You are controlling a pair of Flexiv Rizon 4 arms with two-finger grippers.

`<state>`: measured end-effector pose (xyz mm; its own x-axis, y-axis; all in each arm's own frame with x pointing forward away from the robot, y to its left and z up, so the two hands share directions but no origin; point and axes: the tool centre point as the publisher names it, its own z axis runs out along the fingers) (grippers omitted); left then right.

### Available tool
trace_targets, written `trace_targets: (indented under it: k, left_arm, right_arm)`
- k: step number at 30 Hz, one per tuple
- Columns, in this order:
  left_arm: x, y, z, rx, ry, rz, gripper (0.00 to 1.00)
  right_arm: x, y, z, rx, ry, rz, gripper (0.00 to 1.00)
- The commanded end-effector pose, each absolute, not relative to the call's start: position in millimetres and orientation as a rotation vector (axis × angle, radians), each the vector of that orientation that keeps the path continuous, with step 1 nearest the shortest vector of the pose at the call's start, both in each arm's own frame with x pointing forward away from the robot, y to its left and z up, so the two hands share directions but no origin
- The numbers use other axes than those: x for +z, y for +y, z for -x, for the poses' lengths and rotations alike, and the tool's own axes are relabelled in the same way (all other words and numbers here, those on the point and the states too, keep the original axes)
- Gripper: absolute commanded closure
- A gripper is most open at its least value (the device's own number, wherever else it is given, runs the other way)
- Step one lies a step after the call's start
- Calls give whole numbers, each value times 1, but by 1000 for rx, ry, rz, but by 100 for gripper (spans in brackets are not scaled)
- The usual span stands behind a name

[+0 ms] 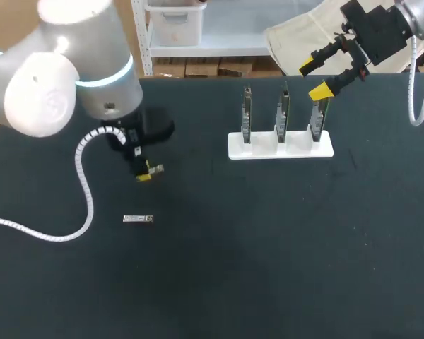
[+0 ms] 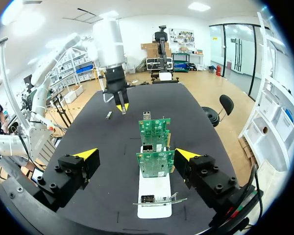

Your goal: Pick up the optical module with the left hand, and insert it into the network port with the right hand.

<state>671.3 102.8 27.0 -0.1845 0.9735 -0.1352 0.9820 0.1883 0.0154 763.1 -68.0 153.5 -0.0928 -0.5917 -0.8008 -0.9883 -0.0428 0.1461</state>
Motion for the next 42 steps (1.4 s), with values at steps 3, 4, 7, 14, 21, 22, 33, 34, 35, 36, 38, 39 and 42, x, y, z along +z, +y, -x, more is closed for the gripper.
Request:
trace_targets:
  k: [3, 4, 7, 14, 21, 22, 33, 34, 35, 36, 38, 39, 42]
  left_arm:
    - [71, 100, -673, -262, 2207, -1795, 100]
    - [76, 99, -674, -273, 2194, -1785, 100]
    - [95, 98, -678, -327, 2146, -1711, 100]
    - [108, 102, -679, -362, 2111, -1636, 100]
    - [108, 102, -679, -362, 2111, -1636, 100]
    - [108, 102, -679, -362, 2111, -1636, 100]
    - [108, 102, -679, -362, 2111, -1636, 100]
    - [109, 96, -682, -366, 2091, -1643, 100]
    - [112, 90, -687, -367, 2071, -1644, 100]
    - [114, 84, -693, -372, 2041, -1652, 100]
    - [121, 71, -706, -375, 1986, -1669, 100]
    - [126, 65, -712, -376, 1954, -1676, 100]
    - [142, 48, -729, -356, 1872, -1721, 100]
  right_arm:
    - [153, -68, -763, 1005, 1722, 1670, 0]
    - [153, -68, -763, 1005, 1722, 1670, 0]
    - [153, -68, -763, 1005, 1722, 1670, 0]
    - [153, -68, -763, 1005, 1722, 1670, 0]
    - [153, -68, -763, 1005, 1722, 1670, 0]
    - [153, -68, -763, 1005, 1722, 1670, 0]
    - [153, -68, -763, 1005, 1722, 1670, 0]
    - [153, -68, -763, 1005, 1722, 1670, 0]
    - [153, -68, -763, 1005, 1722, 1670, 0]
    - [153, -68, -763, 1005, 1722, 1670, 0]
    - [153, -68, -763, 1005, 1722, 1670, 0]
    - [153, -68, -763, 1005, 1722, 1670, 0]
    - [153, -68, -763, 1005, 1722, 1670, 0]
